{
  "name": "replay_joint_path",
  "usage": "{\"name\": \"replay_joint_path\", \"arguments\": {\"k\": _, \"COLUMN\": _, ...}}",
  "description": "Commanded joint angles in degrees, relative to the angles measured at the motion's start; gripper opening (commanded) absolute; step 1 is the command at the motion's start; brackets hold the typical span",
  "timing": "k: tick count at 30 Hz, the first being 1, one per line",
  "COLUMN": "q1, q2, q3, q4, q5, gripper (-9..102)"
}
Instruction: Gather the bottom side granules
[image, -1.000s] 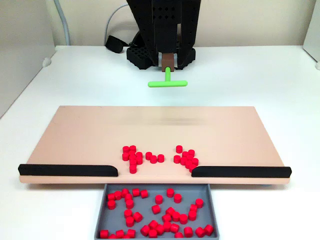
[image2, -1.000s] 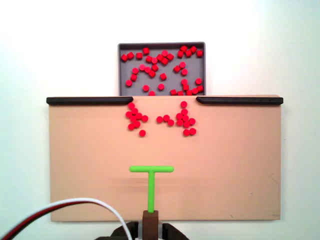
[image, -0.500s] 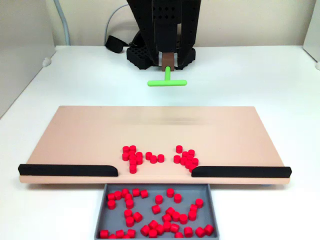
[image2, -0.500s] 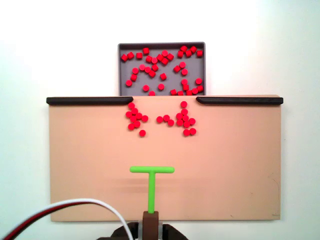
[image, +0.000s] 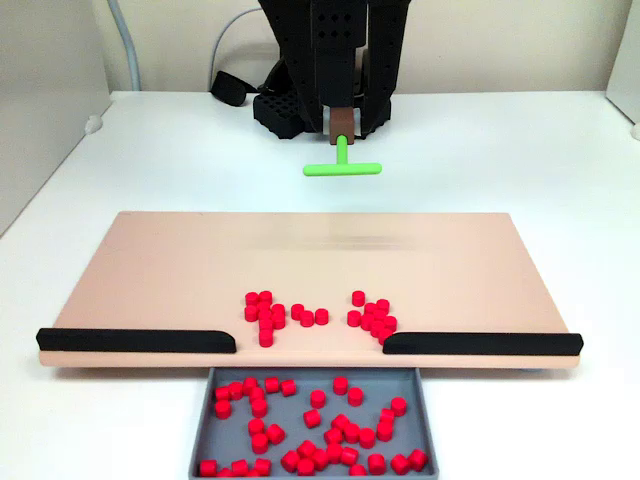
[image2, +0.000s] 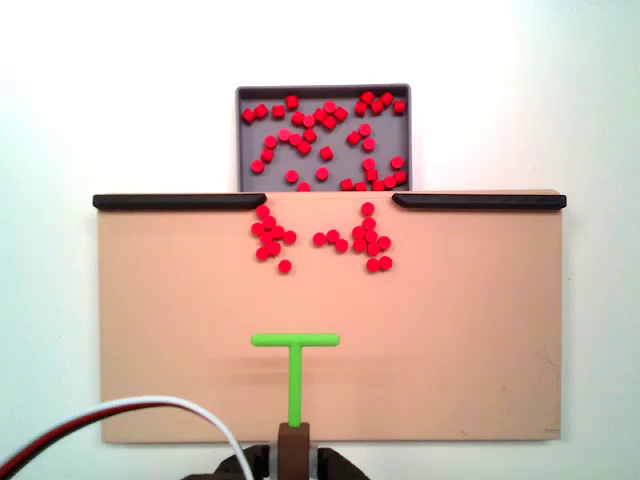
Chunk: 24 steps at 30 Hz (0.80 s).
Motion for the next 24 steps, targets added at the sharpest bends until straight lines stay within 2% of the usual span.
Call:
{"name": "replay_joint_path", "arguments": {"k": 1, "q1": -0.09, "q2": 1.14, "q3": -0.97, "q4": 0.26, "q5": -0.44, "gripper": 3}}
{"name": "replay_joint_path", "arguments": {"k": 24, "q1": 0.0, "q2": 0.53, "q3": -0.97, "q4": 0.26, "q5": -0.62, "gripper": 4}}
